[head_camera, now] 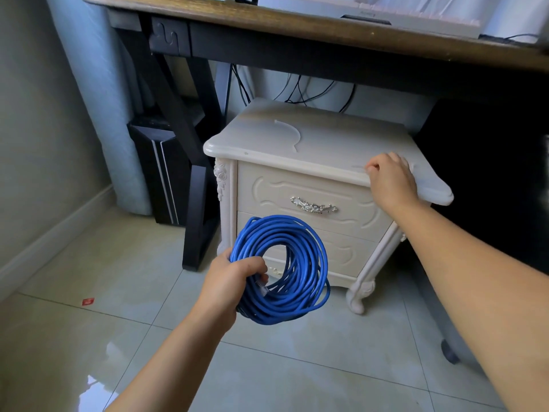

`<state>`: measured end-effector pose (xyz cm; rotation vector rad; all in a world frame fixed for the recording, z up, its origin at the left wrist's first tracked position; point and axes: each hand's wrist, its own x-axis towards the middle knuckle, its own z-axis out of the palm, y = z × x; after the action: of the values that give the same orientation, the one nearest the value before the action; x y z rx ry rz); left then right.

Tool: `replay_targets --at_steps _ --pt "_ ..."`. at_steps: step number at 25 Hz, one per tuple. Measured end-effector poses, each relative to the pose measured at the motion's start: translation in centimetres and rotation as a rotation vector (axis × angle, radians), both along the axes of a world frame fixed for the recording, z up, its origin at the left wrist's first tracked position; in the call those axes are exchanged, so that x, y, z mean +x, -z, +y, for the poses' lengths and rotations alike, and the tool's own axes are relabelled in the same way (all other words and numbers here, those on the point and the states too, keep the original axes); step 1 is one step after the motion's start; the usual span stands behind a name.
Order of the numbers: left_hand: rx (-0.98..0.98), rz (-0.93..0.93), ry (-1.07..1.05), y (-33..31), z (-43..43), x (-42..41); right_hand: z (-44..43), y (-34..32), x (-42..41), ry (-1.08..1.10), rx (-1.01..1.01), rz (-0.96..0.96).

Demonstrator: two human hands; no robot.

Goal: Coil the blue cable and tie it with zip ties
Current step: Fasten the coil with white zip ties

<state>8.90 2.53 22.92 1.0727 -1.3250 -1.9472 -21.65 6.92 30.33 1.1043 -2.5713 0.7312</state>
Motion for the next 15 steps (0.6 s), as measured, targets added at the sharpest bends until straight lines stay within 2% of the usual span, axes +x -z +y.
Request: replay_targets --at_steps 2,5,8,11,15 --pt "-0.003 -0.014 -0.006 0.0 0.0 0.3 0.4 -0.5 3.5 -0.085 -0.215 -0.136" --pt "0.019 -0.027 -0.033 -0.1 0.0 0.6 2.3 -1.7 10.5 -0.323 -0.584 -0.493" --pt "0.067 0.001 -0.072 -0.1 0.5 0.9 5.7 -2.0 15.7 -0.527 -0.819 -0.804" --pt "0.075 0.025 -0.103 -0.3 1.4 1.2 8.7 -1.5 18.3 -0.577 -0.873 -0.952" --pt "0.079 0.058 -0.104 -0.7 2.6 2.1 10.6 0.8 20.1 -0.435 -0.736 -0.832"
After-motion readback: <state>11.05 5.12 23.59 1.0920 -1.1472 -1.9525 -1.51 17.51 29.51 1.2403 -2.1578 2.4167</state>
